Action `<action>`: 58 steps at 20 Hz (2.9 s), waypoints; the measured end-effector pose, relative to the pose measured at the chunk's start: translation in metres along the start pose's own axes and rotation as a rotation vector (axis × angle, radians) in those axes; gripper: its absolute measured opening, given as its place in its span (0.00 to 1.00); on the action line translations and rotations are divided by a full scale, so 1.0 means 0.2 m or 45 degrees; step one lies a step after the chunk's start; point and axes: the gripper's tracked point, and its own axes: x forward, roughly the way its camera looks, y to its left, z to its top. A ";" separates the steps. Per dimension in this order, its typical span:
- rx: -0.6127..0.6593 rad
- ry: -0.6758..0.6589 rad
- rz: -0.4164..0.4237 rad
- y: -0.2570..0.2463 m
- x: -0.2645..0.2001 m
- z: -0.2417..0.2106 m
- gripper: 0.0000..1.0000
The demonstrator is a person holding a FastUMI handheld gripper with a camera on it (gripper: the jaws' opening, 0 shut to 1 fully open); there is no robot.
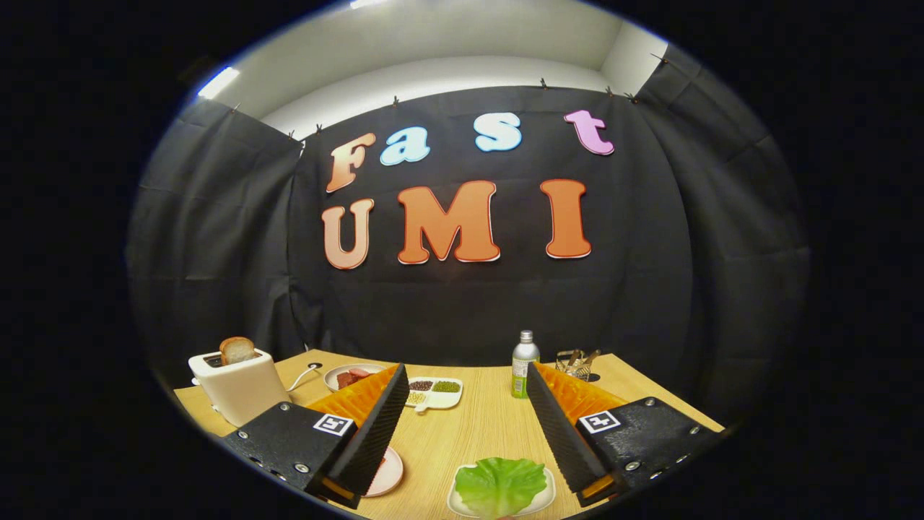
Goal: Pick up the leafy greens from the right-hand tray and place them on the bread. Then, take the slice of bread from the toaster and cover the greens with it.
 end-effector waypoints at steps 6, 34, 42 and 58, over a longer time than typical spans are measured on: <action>0.017 0.177 0.005 -0.02 0.04 -0.18 0.98; 0.038 0.841 0.017 -0.04 0.04 -0.83 0.98; -0.005 1.080 -0.014 -0.08 -0.01 -1.08 0.95; -0.063 1.155 -0.104 -0.17 0.05 -1.23 0.28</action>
